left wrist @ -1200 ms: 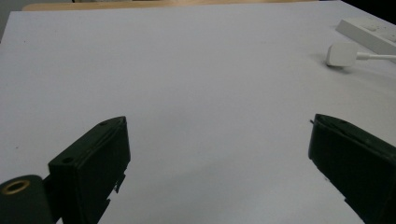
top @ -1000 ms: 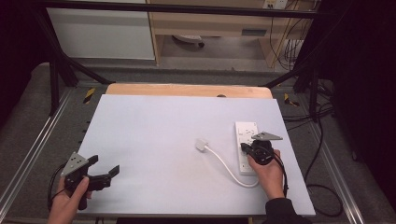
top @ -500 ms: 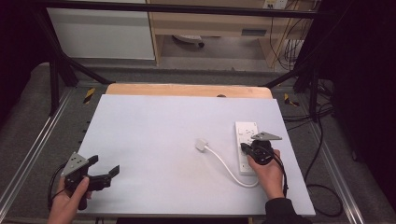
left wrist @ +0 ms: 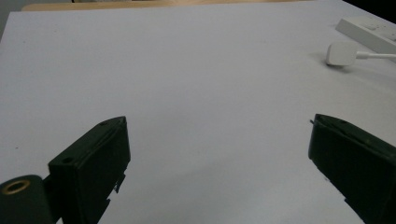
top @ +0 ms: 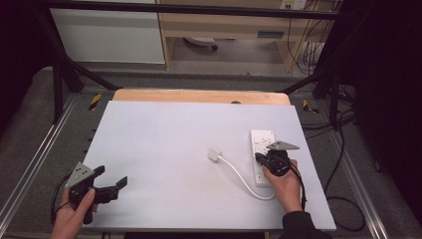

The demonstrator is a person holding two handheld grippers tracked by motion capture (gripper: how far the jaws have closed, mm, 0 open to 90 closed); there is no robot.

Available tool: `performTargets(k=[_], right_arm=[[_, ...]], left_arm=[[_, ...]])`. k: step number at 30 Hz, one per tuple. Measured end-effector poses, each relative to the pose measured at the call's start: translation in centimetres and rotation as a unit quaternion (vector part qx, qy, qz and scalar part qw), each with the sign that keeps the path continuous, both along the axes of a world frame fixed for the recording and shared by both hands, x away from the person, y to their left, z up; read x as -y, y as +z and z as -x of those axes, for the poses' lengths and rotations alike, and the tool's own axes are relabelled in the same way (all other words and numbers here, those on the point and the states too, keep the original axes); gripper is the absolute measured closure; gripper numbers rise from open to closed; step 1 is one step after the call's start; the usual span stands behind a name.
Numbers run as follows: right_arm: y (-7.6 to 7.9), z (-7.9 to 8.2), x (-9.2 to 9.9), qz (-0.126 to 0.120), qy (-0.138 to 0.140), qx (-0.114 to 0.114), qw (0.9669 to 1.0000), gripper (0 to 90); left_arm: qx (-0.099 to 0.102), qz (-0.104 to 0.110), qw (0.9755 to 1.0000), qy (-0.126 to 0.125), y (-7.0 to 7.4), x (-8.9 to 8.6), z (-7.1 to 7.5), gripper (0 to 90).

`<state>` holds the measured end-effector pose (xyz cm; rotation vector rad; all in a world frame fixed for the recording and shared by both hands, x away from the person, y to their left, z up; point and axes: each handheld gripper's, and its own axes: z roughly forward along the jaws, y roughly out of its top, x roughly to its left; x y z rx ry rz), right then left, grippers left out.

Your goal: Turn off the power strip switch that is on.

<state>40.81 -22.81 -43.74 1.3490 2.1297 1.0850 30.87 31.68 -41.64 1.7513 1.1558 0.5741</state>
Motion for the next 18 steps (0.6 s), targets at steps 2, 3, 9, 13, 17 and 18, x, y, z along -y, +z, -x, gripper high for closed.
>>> performTargets(k=[2,3,9,13,17,18], right_arm=[[-0.03,0.04,-0.23,0.000,0.005,0.000,1.0000,90.0],[-0.02,0.05,-0.31,0.003,0.005,0.001,1.0000,90.0],[0.00,0.07,-0.29,0.003,0.006,0.002,1.0000,90.0],[0.08,0.12,-0.40,-0.001,0.015,0.009,0.9999,90.0],[0.26,0.22,-0.49,-0.005,0.018,0.015,0.9997,90.0],[0.28,0.26,-0.54,-0.005,0.019,0.017,0.9997,90.0]], left_arm=[[0.000,0.000,1.0000,-0.001,-0.01,0.02,0.00,5.3],[0.000,0.000,1.0000,0.000,0.00,0.02,0.00,5.3],[-0.001,0.001,1.0000,-0.001,0.01,0.03,0.02,5.3],[-0.001,0.001,1.0000,-0.001,0.00,0.03,0.01,5.3],[-0.001,0.001,1.0000,-0.001,0.01,0.02,0.01,5.3],[-0.001,0.001,1.0000,-0.001,0.01,0.02,0.01,5.3]])
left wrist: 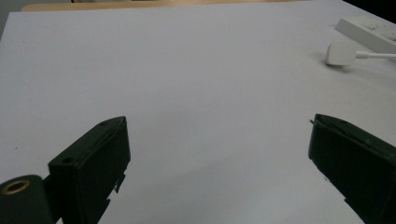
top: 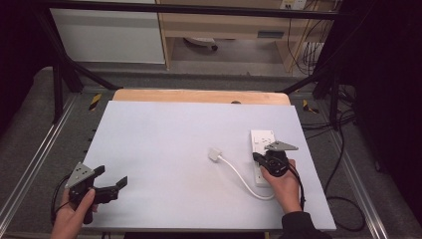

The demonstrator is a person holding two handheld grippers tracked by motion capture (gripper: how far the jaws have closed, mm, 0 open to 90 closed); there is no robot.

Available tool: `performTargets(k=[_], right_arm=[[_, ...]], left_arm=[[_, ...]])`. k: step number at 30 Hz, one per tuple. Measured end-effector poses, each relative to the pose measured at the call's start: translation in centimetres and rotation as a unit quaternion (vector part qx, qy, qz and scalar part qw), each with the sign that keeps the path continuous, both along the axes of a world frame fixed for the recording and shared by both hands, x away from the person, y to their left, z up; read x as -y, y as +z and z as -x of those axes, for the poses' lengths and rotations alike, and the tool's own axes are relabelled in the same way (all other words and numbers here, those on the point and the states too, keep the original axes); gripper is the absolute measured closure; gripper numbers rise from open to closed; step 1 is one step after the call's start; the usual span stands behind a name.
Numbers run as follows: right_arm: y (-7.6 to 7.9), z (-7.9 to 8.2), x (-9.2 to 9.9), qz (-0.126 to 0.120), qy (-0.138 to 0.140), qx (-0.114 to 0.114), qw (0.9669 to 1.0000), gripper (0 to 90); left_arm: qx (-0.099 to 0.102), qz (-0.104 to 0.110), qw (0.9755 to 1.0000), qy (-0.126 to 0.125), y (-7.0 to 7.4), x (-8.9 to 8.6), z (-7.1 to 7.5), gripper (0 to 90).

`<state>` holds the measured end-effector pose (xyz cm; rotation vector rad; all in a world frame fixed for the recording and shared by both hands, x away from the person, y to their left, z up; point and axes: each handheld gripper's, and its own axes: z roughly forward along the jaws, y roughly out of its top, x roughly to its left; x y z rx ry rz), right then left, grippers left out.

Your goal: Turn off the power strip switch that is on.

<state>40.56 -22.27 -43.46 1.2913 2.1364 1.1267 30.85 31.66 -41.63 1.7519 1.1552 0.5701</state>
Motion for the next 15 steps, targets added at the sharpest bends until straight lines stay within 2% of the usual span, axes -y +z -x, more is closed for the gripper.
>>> performTargets(k=[15], right_arm=[[0.33,0.23,-0.49,-0.002,0.009,0.016,0.9998,87.6]], left_arm=[[0.000,0.000,1.0000,0.001,0.00,-0.01,0.00,5.3]])
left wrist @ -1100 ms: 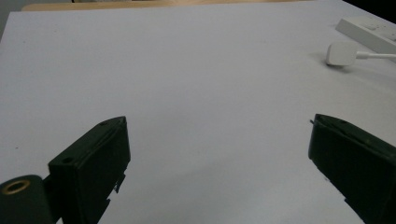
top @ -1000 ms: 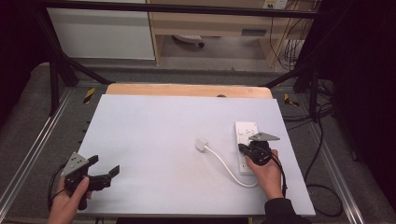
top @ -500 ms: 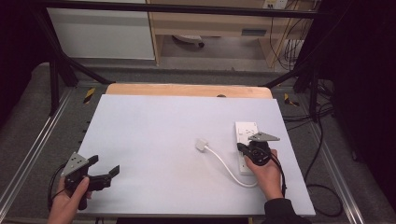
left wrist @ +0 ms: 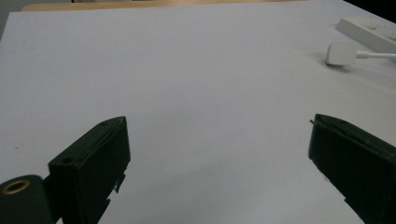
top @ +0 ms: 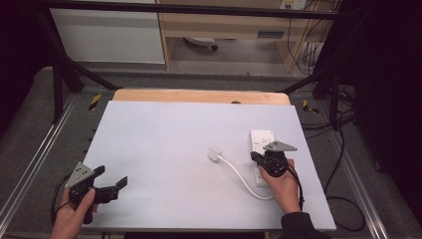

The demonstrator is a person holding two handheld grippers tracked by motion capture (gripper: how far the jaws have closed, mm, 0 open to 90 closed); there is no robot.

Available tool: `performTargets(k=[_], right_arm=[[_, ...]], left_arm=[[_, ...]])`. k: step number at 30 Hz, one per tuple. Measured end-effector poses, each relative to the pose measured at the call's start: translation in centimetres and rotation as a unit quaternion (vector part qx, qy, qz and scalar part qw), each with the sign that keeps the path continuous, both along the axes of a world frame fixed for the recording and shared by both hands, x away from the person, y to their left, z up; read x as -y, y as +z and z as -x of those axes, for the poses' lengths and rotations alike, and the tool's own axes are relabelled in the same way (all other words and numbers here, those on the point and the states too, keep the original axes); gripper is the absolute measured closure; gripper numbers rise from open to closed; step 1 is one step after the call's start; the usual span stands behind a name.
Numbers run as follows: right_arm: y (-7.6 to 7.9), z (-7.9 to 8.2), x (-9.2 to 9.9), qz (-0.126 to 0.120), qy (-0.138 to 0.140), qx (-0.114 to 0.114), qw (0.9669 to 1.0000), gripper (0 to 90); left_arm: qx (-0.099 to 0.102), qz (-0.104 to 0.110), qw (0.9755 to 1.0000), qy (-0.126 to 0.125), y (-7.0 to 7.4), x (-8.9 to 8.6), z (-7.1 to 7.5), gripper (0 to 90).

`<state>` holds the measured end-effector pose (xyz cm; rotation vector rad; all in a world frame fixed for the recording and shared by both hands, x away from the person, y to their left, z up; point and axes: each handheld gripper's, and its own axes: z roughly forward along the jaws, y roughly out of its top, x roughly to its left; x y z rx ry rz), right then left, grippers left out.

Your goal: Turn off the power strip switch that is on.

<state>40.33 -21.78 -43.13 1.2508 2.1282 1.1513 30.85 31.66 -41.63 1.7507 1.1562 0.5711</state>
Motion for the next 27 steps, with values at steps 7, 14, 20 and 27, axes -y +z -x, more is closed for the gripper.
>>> performTargets(k=[7,14,20,27], right_arm=[[0.14,0.13,-0.25,0.001,0.001,0.002,1.0000,83.8],[0.33,0.19,-0.29,0.004,0.002,0.009,0.9999,79.1],[0.53,0.31,-0.41,0.003,-0.001,0.012,0.9999,74.2],[0.80,0.36,-0.70,0.003,-0.006,0.020,0.9998,61.6]], left_arm=[[0.000,-0.001,1.0000,0.000,-0.01,0.02,-0.01,5.4],[0.000,-0.001,1.0000,0.000,-0.02,0.02,-0.01,5.4],[0.000,-0.001,1.0000,0.000,-0.02,0.01,0.00,5.3],[0.000,-0.001,1.0000,0.000,-0.01,0.01,0.01,5.3]])
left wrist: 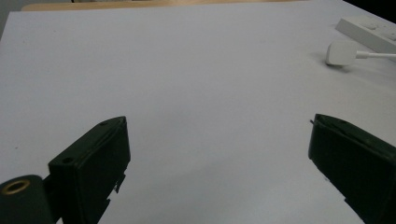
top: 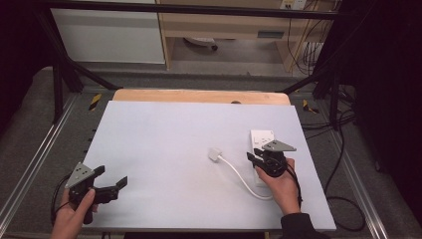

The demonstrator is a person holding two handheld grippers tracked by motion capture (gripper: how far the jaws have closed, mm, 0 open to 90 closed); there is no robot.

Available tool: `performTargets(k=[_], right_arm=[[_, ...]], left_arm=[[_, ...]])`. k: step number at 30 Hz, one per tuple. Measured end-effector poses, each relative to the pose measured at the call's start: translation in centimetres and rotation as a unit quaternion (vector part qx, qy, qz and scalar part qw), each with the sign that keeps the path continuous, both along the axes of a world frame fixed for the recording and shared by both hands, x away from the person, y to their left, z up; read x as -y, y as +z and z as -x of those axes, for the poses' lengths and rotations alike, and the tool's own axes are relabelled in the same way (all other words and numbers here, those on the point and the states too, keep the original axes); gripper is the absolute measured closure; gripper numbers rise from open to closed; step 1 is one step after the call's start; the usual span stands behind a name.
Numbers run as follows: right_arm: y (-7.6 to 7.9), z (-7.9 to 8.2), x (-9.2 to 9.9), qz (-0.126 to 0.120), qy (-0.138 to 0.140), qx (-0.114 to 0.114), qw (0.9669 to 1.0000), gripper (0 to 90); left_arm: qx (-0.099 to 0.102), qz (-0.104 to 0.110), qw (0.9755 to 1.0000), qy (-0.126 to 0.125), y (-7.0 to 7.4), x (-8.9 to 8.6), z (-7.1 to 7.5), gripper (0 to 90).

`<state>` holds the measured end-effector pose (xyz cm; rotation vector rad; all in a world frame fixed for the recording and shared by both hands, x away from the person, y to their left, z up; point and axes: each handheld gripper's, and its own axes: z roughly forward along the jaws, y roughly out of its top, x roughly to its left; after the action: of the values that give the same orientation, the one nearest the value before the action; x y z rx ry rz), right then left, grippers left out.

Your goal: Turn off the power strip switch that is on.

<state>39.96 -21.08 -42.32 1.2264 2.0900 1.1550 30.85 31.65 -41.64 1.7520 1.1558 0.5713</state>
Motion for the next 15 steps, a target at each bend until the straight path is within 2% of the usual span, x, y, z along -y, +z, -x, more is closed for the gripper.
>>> performTargets(k=[8,15], right_arm=[[0.23,-0.05,-0.10,-0.005,-0.006,0.007,0.9999,45.4],[0.35,-0.12,-0.53,-0.006,-0.015,0.008,0.9998,16.0]], left_arm=[[0.000,0.000,1.0000,0.000,-0.01,0.01,0.00,5.4],[0.000,-0.001,1.0000,0.000,-0.02,0.00,-0.01,5.3]])
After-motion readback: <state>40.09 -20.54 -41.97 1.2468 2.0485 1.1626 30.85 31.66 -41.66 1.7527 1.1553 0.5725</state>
